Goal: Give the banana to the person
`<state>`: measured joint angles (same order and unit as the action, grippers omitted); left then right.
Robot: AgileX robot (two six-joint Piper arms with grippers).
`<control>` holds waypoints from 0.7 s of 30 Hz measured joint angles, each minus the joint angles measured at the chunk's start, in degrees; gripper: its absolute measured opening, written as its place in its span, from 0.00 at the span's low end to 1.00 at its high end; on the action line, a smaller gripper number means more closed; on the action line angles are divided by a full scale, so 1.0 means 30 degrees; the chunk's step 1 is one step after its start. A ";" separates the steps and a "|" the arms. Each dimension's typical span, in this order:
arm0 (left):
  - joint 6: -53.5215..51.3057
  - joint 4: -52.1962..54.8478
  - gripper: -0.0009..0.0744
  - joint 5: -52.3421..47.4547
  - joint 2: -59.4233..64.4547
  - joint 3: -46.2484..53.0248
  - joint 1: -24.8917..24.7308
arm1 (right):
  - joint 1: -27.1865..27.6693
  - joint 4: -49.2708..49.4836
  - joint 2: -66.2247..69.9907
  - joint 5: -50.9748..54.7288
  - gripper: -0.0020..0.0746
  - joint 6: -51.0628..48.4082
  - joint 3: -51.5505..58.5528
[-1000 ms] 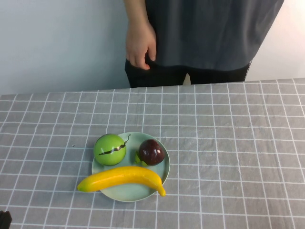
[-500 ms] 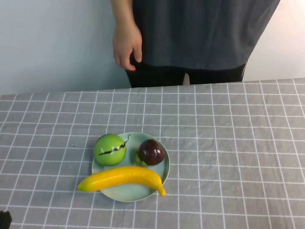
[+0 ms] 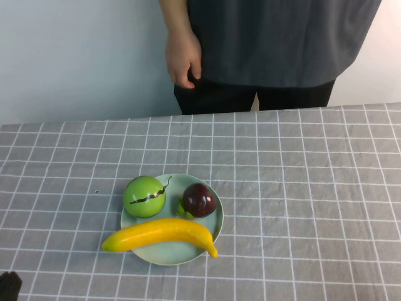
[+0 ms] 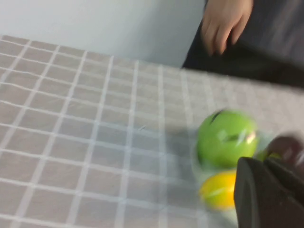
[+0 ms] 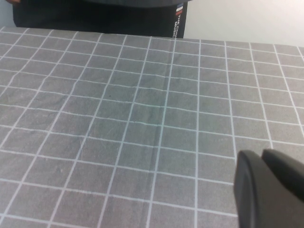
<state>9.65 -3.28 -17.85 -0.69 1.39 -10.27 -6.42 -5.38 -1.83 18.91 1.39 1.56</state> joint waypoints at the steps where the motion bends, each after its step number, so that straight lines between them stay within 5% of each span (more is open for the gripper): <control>1: 0.0435 -0.0536 0.01 0.0423 0.0000 0.0000 0.0000 | 0.0000 0.0000 0.0000 0.0000 0.01 0.0000 0.0000; 14: 0.3826 -0.3916 0.01 0.5653 0.0000 0.0000 0.0000 | 0.0000 0.0000 0.0000 0.0000 0.01 0.0000 0.0000; 21: 0.2966 -0.4039 0.01 -0.1717 0.1702 -0.4356 -0.1209 | 0.0000 0.0000 0.0000 0.0000 0.01 0.0000 0.0000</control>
<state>18.55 -15.39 -23.00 4.42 -11.68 -13.90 -6.42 -5.38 -1.83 18.91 1.39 1.56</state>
